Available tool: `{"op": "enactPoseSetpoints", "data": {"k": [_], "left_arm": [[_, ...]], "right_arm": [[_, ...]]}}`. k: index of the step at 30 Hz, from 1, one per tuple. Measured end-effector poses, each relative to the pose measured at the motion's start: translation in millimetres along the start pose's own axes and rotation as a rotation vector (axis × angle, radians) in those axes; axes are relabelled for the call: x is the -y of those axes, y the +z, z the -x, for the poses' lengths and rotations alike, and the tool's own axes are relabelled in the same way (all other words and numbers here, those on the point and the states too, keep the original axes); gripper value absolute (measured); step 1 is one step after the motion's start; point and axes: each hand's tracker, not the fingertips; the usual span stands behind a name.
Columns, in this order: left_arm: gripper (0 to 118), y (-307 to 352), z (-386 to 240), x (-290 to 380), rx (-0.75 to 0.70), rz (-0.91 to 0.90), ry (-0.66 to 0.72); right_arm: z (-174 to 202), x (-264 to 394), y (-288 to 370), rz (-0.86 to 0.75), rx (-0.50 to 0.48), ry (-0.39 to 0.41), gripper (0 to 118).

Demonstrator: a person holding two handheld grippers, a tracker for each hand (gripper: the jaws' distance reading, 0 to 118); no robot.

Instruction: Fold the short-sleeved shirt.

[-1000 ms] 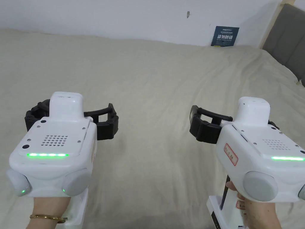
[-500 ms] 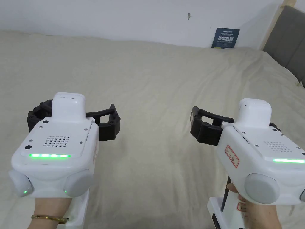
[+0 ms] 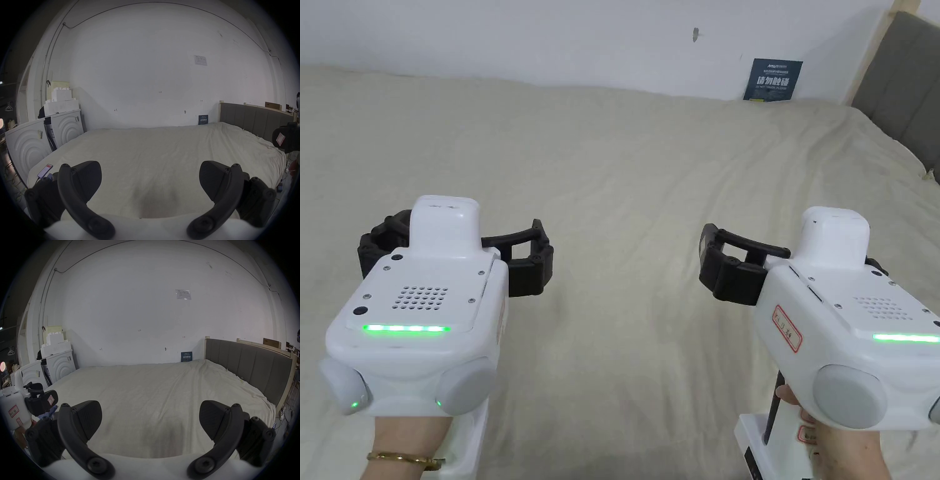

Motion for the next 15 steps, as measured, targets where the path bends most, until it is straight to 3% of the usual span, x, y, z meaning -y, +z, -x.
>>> {"op": "enactPoseSetpoints", "data": {"k": [15], "left_arm": [[118,-0.8,-1.2,0.7,-0.006,0.003,-0.001]], "right_arm": [[-0.2,-1.9,0.0,-0.002,-0.003,0.003,118]]}}
